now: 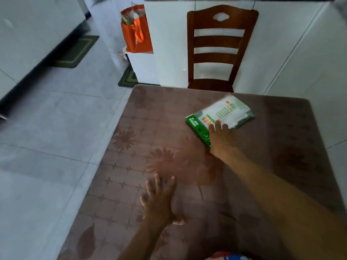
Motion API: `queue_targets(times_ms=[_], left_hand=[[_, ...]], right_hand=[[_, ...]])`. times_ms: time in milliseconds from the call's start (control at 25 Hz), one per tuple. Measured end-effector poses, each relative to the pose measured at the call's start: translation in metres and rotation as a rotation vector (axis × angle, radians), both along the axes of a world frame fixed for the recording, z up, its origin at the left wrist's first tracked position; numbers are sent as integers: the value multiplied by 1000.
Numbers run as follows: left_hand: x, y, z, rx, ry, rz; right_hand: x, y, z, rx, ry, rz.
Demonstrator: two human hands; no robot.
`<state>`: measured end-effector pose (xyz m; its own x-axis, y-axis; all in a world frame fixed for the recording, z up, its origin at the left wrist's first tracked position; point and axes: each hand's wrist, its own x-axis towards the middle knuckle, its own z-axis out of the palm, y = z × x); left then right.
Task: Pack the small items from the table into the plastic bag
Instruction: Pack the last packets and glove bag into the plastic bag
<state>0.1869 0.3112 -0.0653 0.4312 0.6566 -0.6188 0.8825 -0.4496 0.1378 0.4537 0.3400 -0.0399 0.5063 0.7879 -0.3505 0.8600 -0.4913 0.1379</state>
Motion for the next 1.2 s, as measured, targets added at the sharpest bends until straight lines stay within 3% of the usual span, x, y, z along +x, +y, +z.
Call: queue_targets(times_ms=[360, 640, 880, 960, 1040, 1200], left_hand=[[0, 1, -5, 34, 36, -24], [-4, -4, 10, 49, -51, -7], [-29, -22, 89, -180, -533, 200], [-25, -27, 129, -218, -757, 163], [-24, -34, 166, -386, -944, 89], [-33, -71, 236, -805, -1111, 22]], right_hand=[[-2, -9, 9, 357, 120, -62], [-36, -77, 75, 719, 481, -157], [-84, -153, 171, 657, 574, -105], [-98, -177, 218, 692, 693, -114], [-114, -201, 264, 739, 791, -120], [-167, -256, 334, 1156, 1006, -202]])
